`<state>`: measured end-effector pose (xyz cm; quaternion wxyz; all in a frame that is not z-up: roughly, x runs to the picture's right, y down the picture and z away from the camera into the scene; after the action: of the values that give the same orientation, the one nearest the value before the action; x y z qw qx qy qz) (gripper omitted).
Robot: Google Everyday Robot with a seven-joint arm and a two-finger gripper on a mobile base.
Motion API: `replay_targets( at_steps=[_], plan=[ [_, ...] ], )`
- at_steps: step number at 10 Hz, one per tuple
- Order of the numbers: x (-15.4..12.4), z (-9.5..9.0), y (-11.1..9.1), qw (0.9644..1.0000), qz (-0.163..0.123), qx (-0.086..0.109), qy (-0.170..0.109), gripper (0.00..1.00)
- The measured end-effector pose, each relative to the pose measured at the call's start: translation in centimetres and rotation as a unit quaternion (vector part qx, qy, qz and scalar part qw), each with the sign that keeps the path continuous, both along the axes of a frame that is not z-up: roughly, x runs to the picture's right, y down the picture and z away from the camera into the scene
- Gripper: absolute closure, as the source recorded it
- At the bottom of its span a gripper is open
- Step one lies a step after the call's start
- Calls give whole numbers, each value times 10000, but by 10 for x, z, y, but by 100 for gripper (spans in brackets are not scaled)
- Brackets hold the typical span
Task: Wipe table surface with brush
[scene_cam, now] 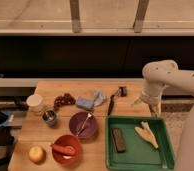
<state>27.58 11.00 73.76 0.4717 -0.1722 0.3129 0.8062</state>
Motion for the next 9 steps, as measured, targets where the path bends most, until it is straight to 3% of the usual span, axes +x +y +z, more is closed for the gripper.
replay_targets(
  at_steps=[1, 4, 7, 8, 9],
  plan=[
    [-2, 0, -2, 10000, -42, 26, -25, 20],
    [-25, 8, -25, 9981, -331, 454, -268, 20],
    [-76, 25, -62, 9923, -513, 820, -779, 20],
    [-89, 29, -76, 9897, -495, 1006, -888, 20],
    [-93, 30, -79, 9891, -474, 1060, -909, 20]
  ],
)
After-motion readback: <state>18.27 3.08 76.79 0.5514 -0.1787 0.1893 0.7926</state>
